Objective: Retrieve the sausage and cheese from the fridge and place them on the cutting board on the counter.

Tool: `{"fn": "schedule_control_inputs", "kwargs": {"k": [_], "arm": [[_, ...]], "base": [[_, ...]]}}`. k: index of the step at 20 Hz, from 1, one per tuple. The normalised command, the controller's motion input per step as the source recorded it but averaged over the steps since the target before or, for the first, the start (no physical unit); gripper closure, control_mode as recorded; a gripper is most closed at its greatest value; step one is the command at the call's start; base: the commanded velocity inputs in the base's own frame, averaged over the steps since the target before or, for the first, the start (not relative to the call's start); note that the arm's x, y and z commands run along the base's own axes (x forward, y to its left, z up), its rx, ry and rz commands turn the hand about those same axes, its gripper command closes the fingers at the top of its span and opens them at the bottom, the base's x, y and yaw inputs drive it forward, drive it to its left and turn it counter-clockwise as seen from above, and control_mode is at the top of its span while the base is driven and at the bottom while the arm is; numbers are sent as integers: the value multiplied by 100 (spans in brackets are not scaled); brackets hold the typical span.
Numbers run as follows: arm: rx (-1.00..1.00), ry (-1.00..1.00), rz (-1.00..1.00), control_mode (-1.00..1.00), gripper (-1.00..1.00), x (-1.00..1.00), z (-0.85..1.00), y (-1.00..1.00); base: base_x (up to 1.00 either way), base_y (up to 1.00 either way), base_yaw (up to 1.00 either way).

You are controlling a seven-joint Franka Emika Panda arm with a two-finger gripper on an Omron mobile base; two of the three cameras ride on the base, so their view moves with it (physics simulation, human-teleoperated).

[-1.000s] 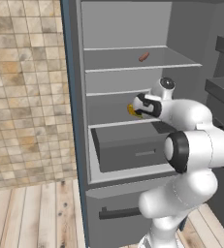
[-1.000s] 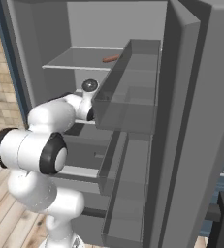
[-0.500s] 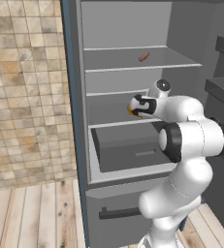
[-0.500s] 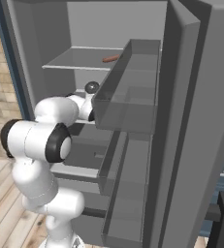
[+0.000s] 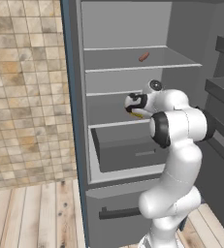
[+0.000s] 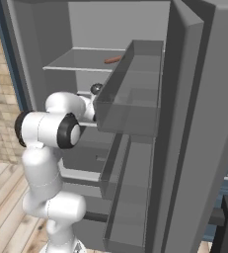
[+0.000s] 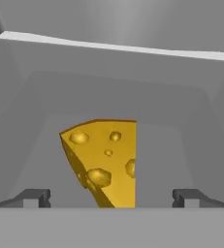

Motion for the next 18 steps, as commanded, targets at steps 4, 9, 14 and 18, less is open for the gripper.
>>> {"fn": "schedule_control_inputs", "kwargs": {"k": [4,9,14,18], "arm": [[0,2,0,-100,-100,27,-29,0],[0,0,0,-100,-100,25,-26,0],[0,0,0,-100,-100,25,-19,0],[0,0,0,-100,-100,15,-21,0]], "base": [[0,0,0],[0,0,0],[0,0,0],[0,0,0]]}}
